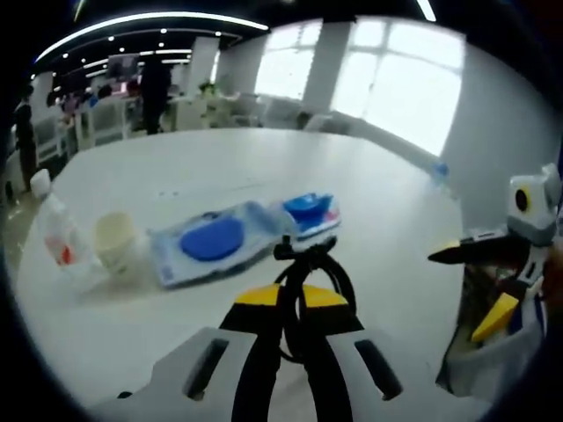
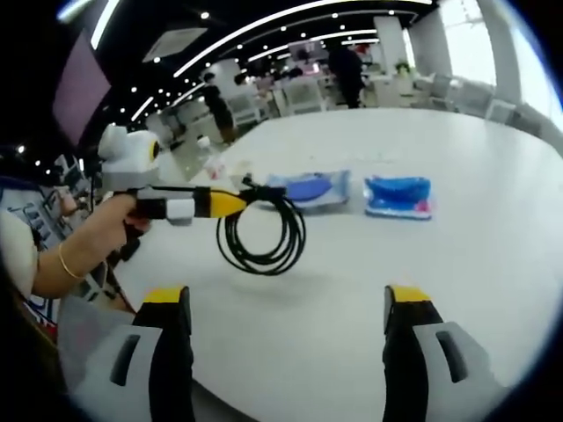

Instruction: Arrange the tabletop items into an orderly group along one side of the table until the central work area is clear of visible clutter.

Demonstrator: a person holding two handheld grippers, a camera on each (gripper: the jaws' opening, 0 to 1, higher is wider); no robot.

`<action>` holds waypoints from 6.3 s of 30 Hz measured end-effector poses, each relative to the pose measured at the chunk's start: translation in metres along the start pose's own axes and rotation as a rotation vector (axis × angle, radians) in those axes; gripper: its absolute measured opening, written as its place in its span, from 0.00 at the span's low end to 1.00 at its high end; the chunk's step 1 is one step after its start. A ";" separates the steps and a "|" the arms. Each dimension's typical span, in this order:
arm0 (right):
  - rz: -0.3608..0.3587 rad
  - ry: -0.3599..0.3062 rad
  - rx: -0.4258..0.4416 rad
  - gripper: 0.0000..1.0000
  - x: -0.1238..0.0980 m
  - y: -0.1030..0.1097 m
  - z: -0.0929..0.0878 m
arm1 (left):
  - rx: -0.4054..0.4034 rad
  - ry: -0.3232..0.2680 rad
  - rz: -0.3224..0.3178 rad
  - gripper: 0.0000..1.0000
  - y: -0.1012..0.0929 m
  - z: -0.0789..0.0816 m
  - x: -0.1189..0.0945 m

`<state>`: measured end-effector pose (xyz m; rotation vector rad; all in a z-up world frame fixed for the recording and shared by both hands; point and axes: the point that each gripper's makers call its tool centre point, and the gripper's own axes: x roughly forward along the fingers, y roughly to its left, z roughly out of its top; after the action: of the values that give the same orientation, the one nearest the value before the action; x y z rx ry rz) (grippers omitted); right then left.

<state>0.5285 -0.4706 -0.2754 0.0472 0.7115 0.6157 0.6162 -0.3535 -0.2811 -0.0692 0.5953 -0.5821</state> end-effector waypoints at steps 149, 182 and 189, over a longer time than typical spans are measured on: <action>0.001 0.057 -0.167 1.00 -0.013 0.035 -0.002 | 0.089 -0.027 0.113 0.99 0.027 -0.016 -0.084; 0.014 -0.064 -0.177 1.00 -0.055 0.043 -0.019 | 0.089 -0.035 0.191 0.99 0.021 -0.071 -0.175; 0.014 -0.063 -0.186 1.00 -0.054 0.043 -0.021 | 0.085 -0.035 0.214 0.99 0.025 -0.076 -0.178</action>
<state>0.4617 -0.4683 -0.2493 -0.1000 0.5909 0.6889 0.4671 -0.2298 -0.2595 0.0642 0.5355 -0.3974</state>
